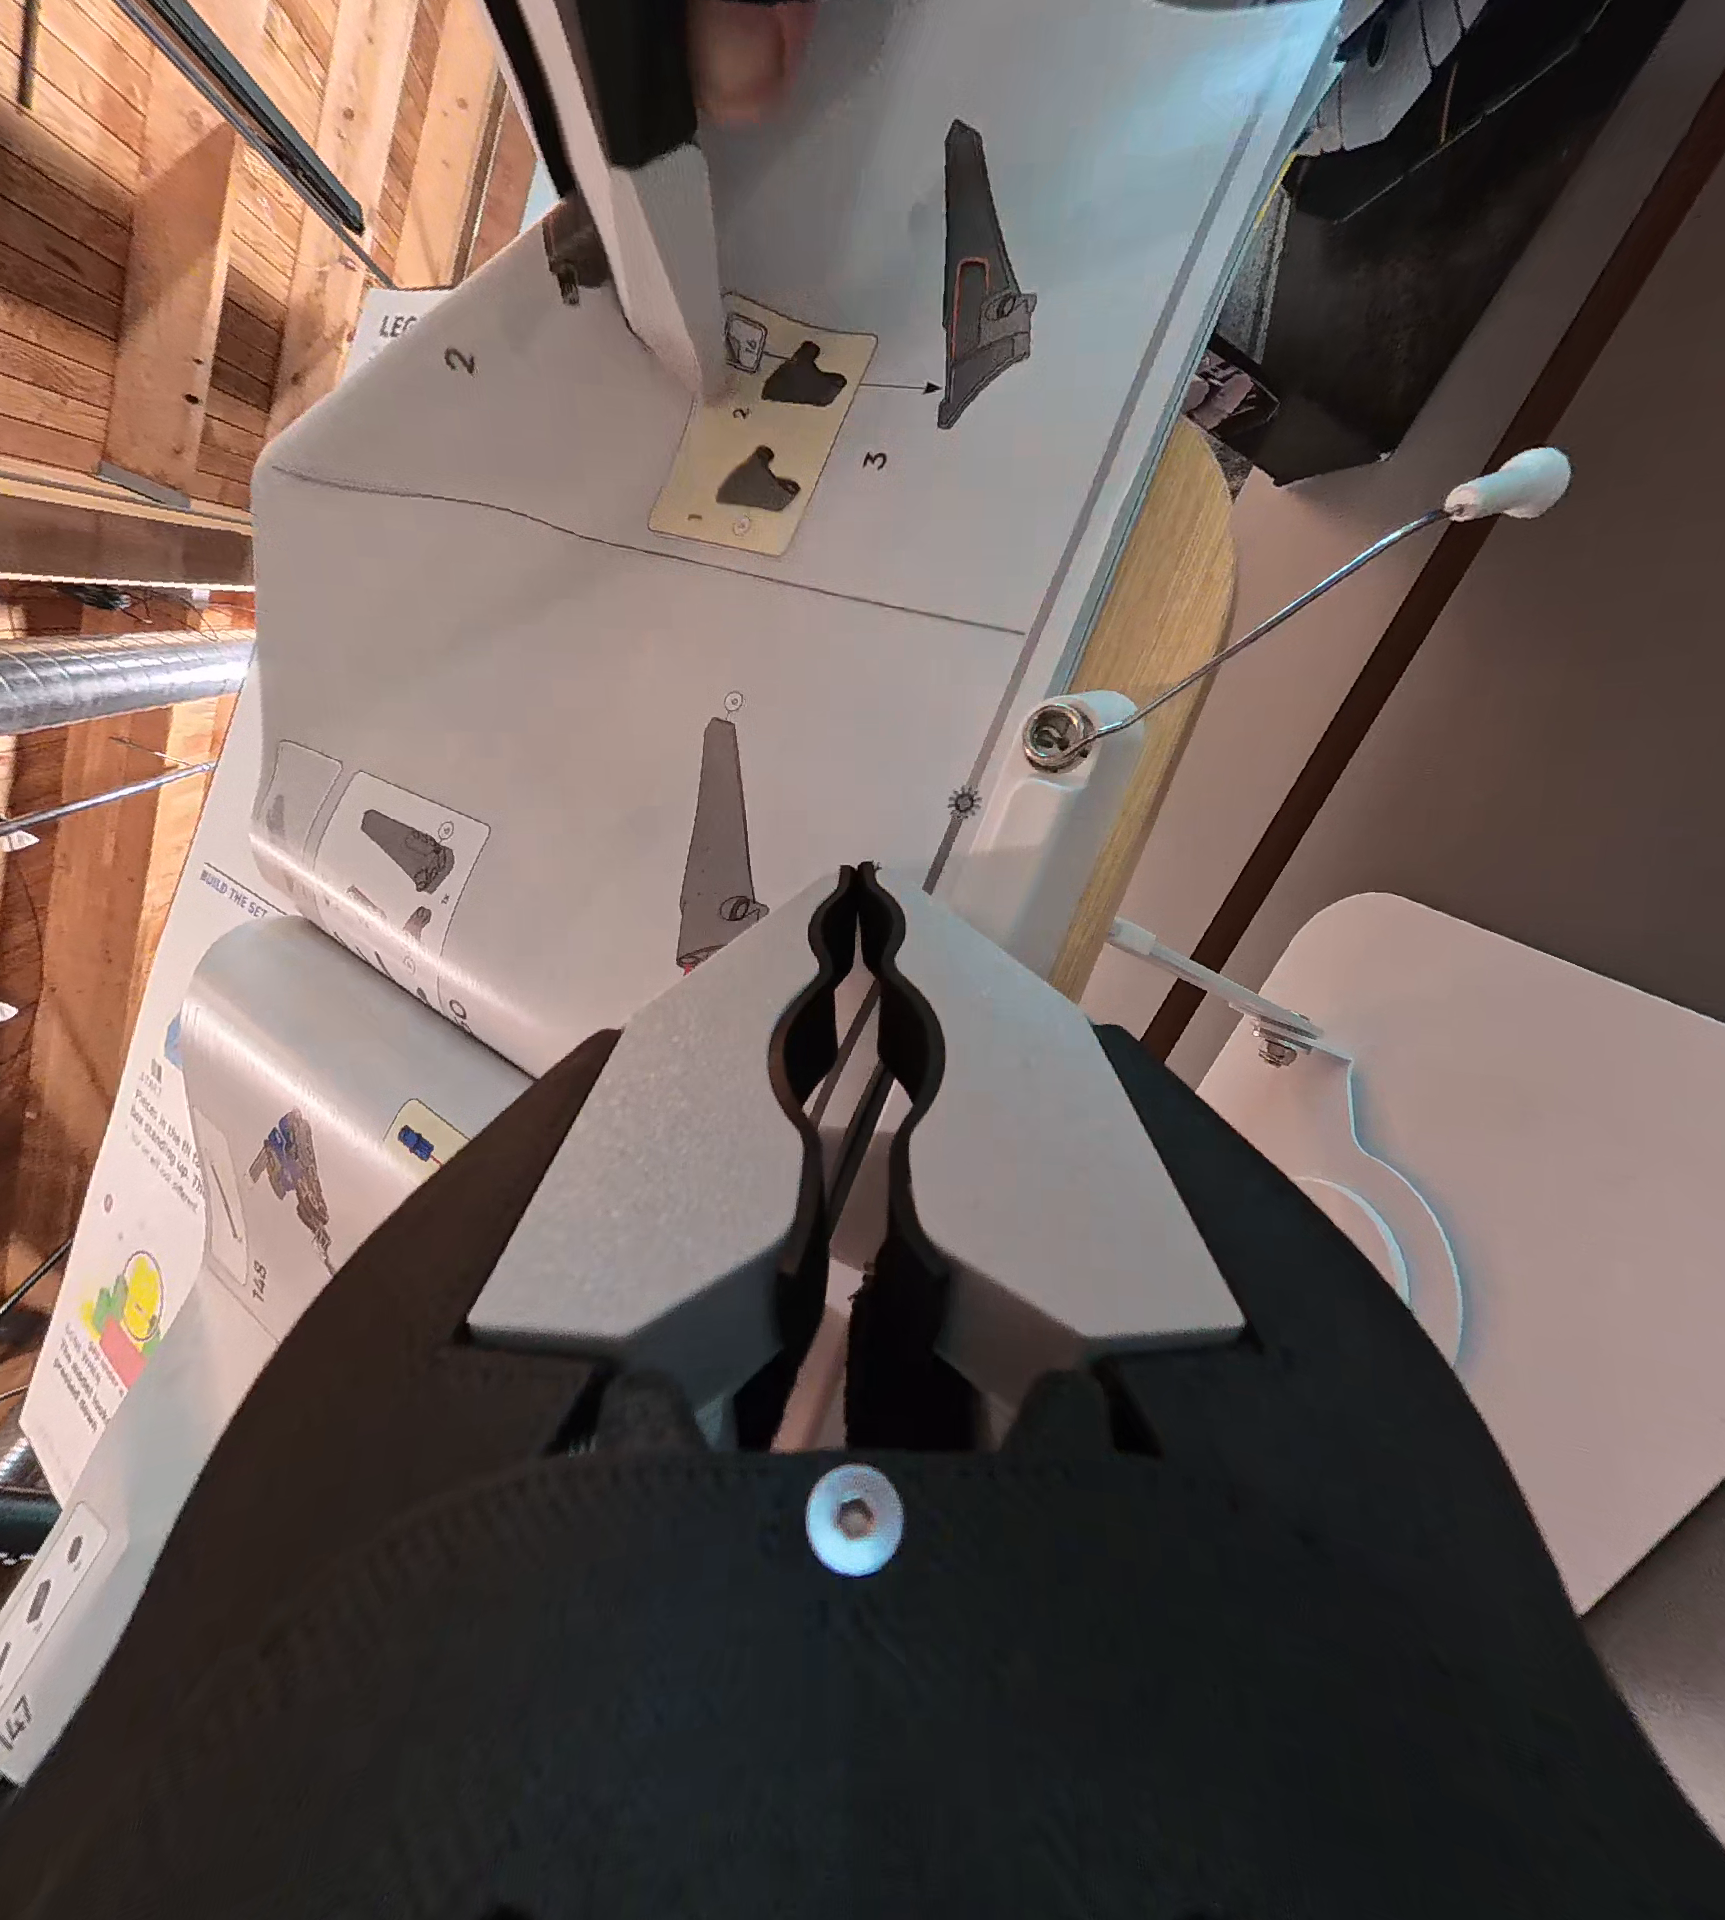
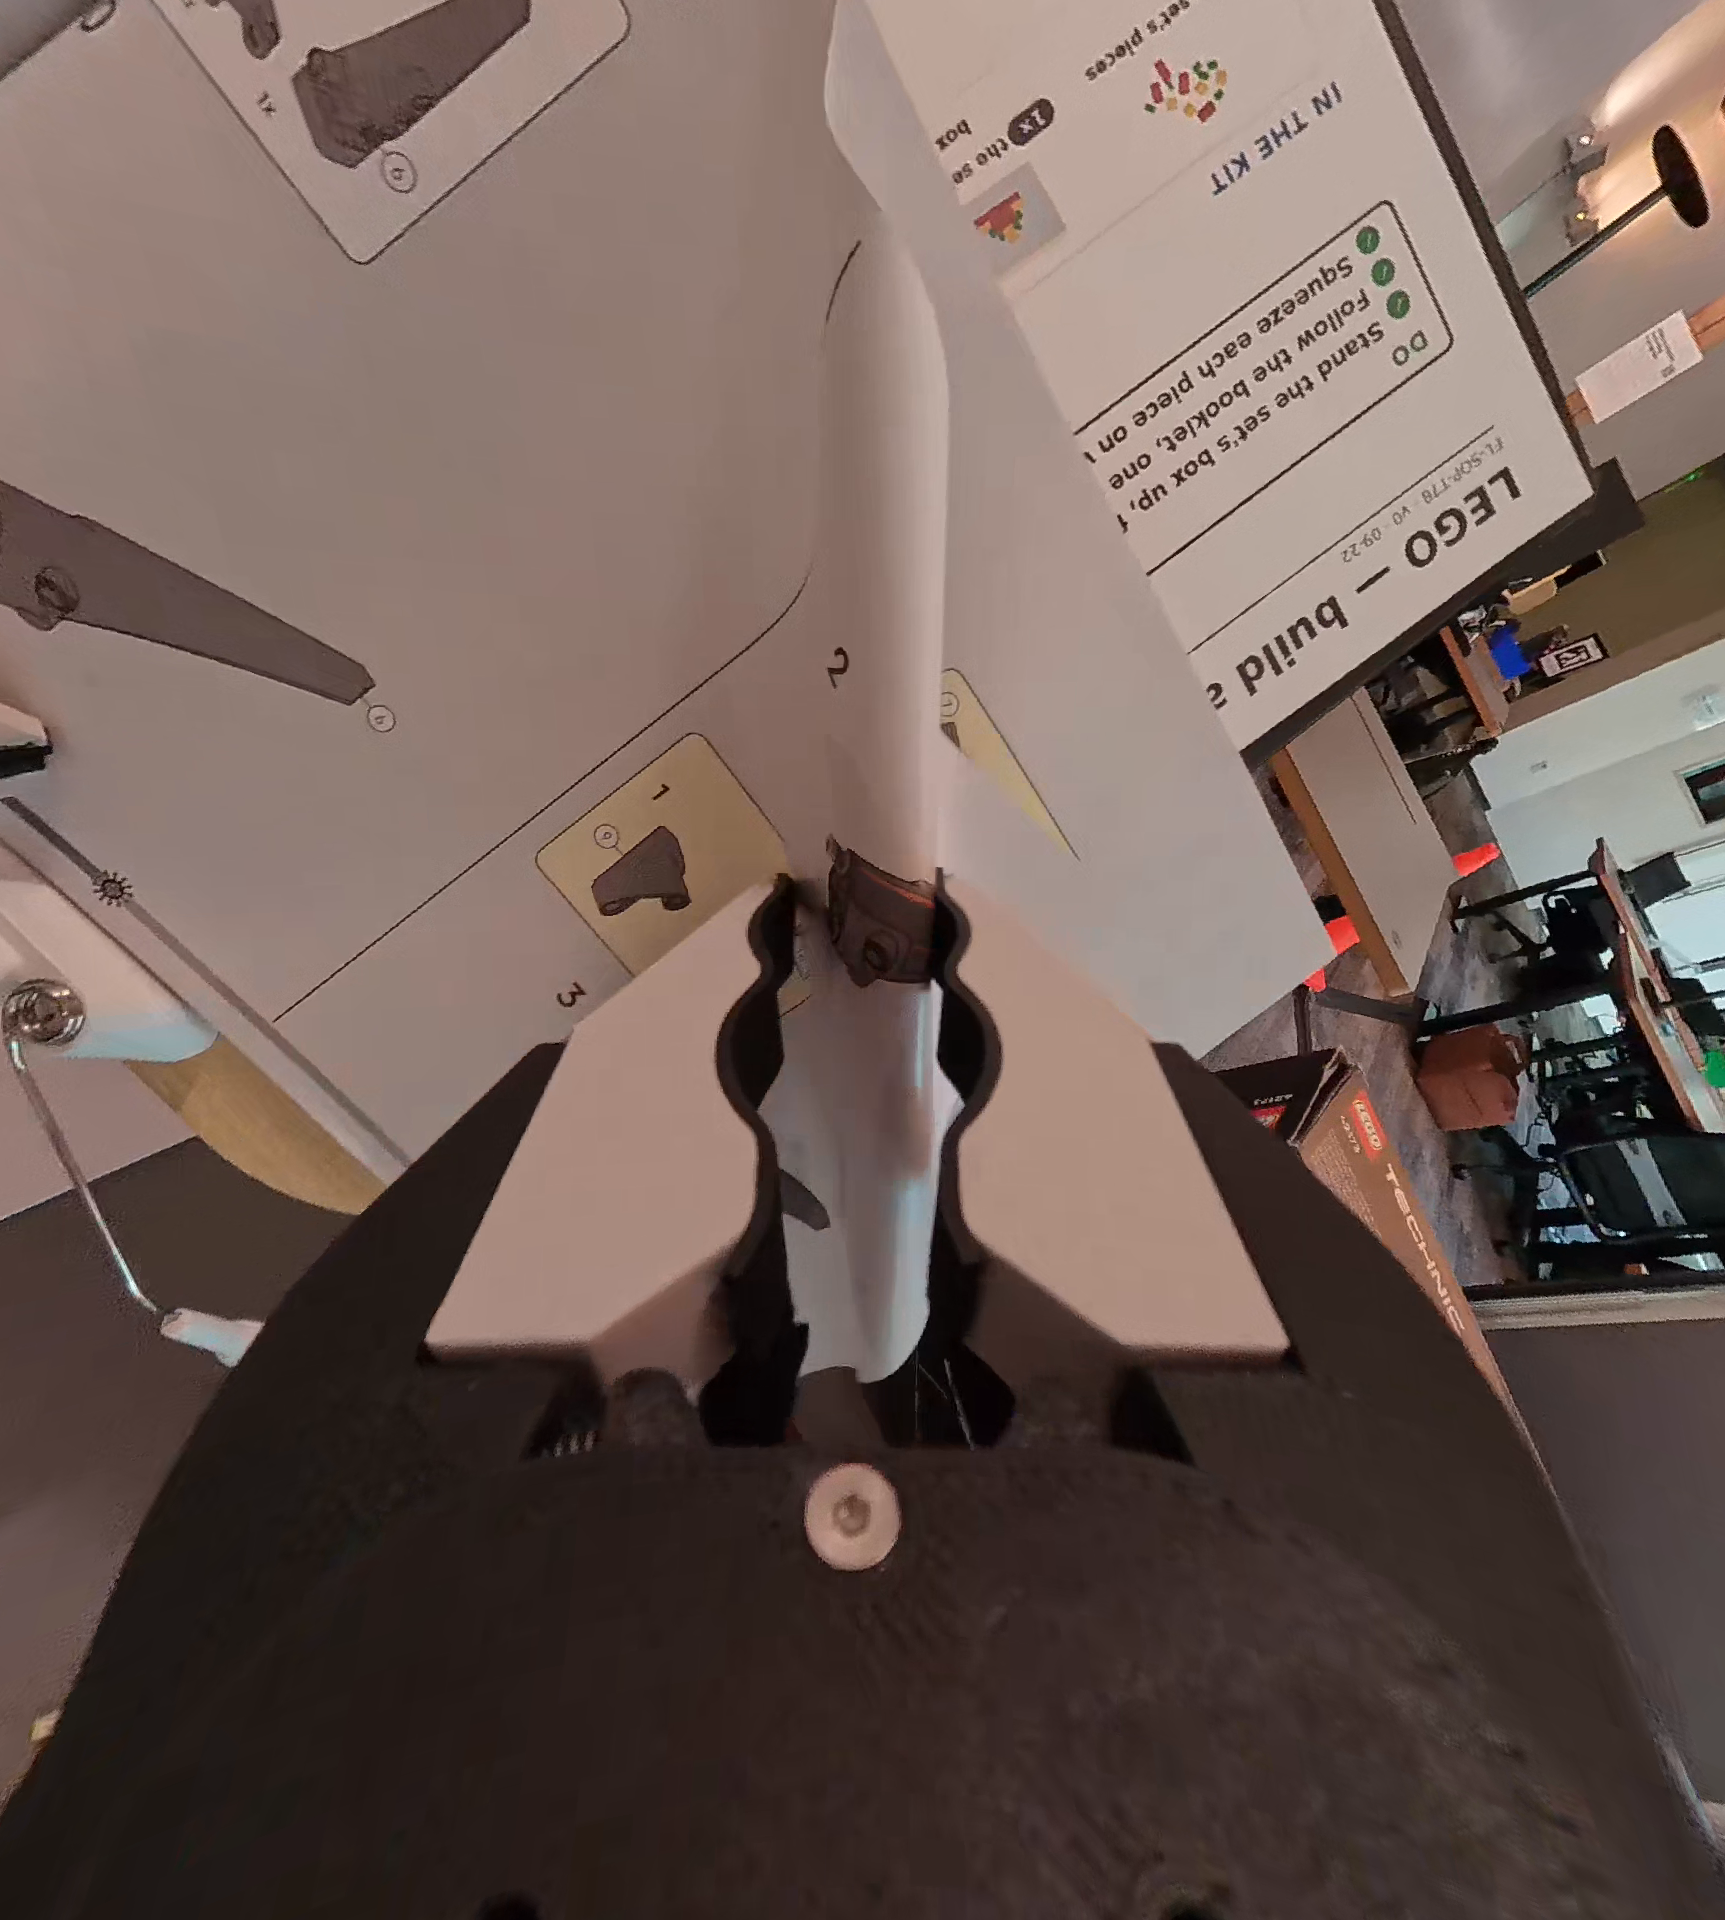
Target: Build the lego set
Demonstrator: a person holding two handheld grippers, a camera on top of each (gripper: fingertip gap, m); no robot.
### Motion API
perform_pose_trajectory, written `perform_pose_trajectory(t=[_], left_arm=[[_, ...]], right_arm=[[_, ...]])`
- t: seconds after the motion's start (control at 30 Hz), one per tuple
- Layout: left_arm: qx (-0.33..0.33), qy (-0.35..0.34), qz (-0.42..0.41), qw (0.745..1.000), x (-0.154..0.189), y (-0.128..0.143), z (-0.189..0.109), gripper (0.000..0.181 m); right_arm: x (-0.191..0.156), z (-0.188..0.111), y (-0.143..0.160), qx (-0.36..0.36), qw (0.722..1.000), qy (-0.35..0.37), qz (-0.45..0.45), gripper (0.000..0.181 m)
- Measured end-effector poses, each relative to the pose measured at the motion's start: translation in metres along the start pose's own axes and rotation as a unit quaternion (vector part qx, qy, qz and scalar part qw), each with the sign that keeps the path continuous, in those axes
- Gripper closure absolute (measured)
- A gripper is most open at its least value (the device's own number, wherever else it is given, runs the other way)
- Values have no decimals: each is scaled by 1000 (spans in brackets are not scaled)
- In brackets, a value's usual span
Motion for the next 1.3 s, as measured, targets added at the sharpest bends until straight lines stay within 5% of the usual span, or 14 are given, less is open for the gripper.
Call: perform_pose_trajectory(t=[0.1,0.6,1.07,1.3], left_arm=[[-2,-2,0,1000,0,0,0,181],[-3,-10,-3,1000,1,-1,0,181],[1,24,-10,1000,0,-1,-3,181],[55,-9,-109,992,-48,-6,-30,181]], right_arm=[[-5,-8,-3,3,1000,-8,-7,181],[-9,-54,-21,-16,985,-128,118,181],[-5,-39,-11,-43,984,-99,139,181],[-9,-33,-7,-44,984,-102,138,181]])
Point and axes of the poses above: each gripper's, where its closed fingertips meet, z out along the fingers, y out of its underside, x = y × z across the jaws, the point moved 4 cm from there along -z, back along the fingers, and after that the axes turned 8 degrees about z, right-handed, at the moved point
